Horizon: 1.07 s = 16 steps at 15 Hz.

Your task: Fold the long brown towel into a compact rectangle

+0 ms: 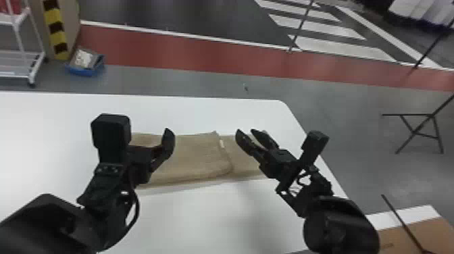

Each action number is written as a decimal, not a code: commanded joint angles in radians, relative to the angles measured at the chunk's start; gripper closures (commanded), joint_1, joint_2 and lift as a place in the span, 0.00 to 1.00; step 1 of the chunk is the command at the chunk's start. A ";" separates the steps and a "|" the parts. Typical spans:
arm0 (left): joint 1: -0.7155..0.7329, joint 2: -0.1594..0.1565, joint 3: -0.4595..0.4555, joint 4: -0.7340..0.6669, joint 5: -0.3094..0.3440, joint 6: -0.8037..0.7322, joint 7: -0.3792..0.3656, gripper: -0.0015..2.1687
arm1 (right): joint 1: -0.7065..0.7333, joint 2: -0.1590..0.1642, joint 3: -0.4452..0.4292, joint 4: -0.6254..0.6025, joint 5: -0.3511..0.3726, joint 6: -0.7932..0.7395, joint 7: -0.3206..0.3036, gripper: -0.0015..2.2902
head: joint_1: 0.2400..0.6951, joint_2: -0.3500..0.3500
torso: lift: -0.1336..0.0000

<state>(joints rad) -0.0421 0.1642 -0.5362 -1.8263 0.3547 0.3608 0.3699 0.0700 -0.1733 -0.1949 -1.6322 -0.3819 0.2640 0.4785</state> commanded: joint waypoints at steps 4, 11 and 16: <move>0.053 0.026 0.039 -0.033 0.010 0.004 -0.006 0.09 | -0.084 0.015 0.129 0.117 0.126 0.015 -0.063 0.23 | 1.00 0.21 | 0.08; 0.045 0.015 0.027 -0.028 0.010 0.022 -0.016 0.09 | -0.075 0.020 0.129 0.115 0.187 0.036 -0.112 0.28 | 1.00 0.22 | 0.08; 0.050 0.015 0.025 -0.027 0.012 0.019 -0.017 0.09 | -0.090 0.017 0.129 0.129 0.204 0.057 -0.123 0.29 | 1.00 0.19 | 0.08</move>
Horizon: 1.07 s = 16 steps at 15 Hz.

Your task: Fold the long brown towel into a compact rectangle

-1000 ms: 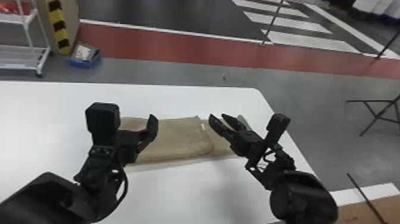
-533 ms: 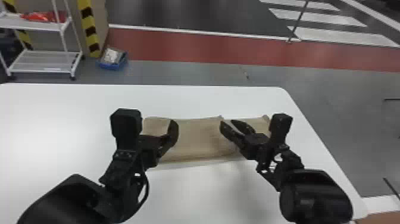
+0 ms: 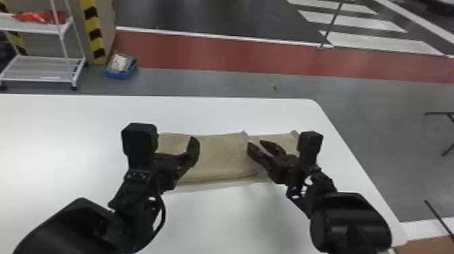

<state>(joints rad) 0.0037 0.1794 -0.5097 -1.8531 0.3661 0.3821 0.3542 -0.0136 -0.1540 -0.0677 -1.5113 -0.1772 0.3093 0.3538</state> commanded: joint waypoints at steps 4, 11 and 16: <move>0.012 0.003 -0.003 0.000 0.002 -0.005 -0.014 0.09 | -0.019 -0.001 0.014 0.025 0.001 0.055 0.002 0.36 | 1.00 0.19 | 0.08; 0.025 0.009 -0.006 -0.005 0.002 -0.005 -0.031 0.09 | -0.014 0.001 0.022 0.022 0.002 0.071 0.020 0.36 | 1.00 0.20 | 0.08; 0.036 0.014 -0.001 -0.026 0.002 -0.005 -0.032 0.09 | -0.009 0.001 0.029 0.010 -0.001 0.083 0.020 0.57 | 1.00 0.21 | 0.08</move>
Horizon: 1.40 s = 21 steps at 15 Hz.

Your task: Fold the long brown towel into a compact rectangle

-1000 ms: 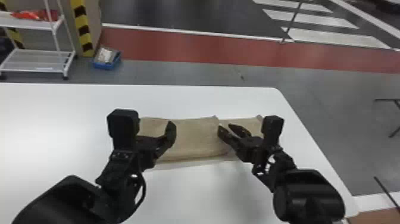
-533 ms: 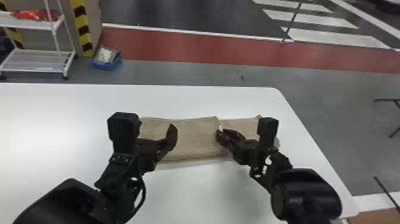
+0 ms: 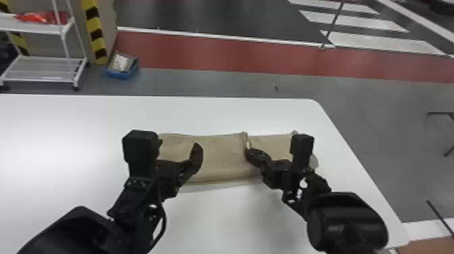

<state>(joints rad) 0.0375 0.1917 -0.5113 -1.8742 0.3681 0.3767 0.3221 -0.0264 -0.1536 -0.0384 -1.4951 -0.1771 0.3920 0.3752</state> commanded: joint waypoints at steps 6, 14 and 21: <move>0.013 0.002 -0.003 -0.013 -0.002 0.000 0.003 0.09 | 0.062 0.000 -0.005 -0.113 -0.012 -0.021 -0.001 0.57 | 1.00 0.20 | 0.08; 0.074 0.018 0.019 -0.089 -0.003 0.000 0.011 0.09 | 0.177 -0.035 -0.202 -0.349 -0.142 0.074 -0.045 0.57 | 1.00 0.16 | 0.08; 0.087 0.018 0.016 -0.089 -0.011 0.000 0.011 0.09 | 0.195 -0.026 -0.232 -0.287 -0.162 -0.015 -0.030 0.57 | 1.00 0.07 | 0.08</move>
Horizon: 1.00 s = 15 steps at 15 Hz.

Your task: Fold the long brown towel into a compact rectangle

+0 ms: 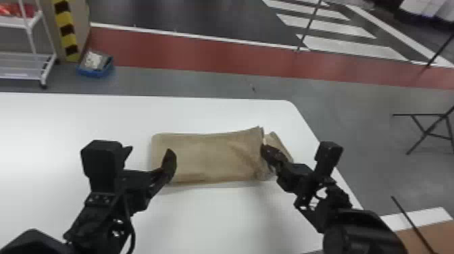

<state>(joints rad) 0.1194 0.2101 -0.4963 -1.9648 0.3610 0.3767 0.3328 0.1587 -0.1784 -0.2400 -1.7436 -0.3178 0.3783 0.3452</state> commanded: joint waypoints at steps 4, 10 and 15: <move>0.003 0.000 0.002 0.003 -0.004 0.000 0.002 0.09 | 0.027 -0.006 -0.096 -0.076 -0.057 -0.029 0.000 0.57 | 1.00 0.03 | 0.08; 0.003 0.000 0.004 0.017 -0.004 0.000 -0.003 0.09 | -0.025 -0.007 -0.082 0.114 -0.007 -0.103 0.015 0.57 | 1.00 0.00 | 0.08; -0.004 -0.003 0.013 0.032 -0.002 0.000 -0.005 0.09 | -0.028 -0.015 -0.104 0.079 -0.037 -0.109 0.031 0.57 | 1.00 0.00 | 0.08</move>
<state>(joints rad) 0.1182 0.2100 -0.4833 -1.9405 0.3576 0.3767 0.3272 0.1280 -0.1932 -0.3317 -1.6456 -0.3428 0.2734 0.3759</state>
